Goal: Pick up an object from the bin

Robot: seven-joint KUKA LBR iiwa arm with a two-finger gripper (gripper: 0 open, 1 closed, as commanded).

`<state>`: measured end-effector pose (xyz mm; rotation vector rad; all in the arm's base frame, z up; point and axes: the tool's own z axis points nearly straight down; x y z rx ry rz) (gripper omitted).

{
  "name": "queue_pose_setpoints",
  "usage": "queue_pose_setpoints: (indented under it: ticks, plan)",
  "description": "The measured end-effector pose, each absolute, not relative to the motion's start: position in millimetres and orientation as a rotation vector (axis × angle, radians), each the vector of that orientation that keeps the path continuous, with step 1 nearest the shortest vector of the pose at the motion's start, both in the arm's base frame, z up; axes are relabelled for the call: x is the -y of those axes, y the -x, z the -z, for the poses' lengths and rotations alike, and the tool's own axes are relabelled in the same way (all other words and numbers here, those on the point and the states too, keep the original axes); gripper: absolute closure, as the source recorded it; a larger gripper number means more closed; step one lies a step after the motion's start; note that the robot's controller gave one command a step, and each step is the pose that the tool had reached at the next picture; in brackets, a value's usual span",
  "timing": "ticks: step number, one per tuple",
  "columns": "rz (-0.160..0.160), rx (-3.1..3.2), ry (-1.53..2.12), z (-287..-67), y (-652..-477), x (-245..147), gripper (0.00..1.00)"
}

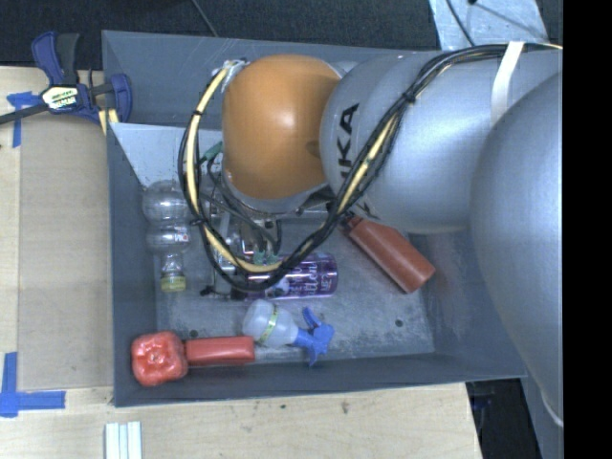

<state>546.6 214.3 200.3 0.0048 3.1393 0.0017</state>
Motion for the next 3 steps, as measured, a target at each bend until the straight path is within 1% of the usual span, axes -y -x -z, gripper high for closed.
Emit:
queue_pose_setpoints:
  ticks: [1,2,3]
  plan:
    - [-0.002,-3.139,-0.005,-200.3,-546.6,-214.3,0.0]
    - [0.002,-3.144,0.047,-251.0,-534.7,-198.9,0.0]
    - [-0.003,-3.134,0.068,-291.5,-544.9,-193.7,0.0]
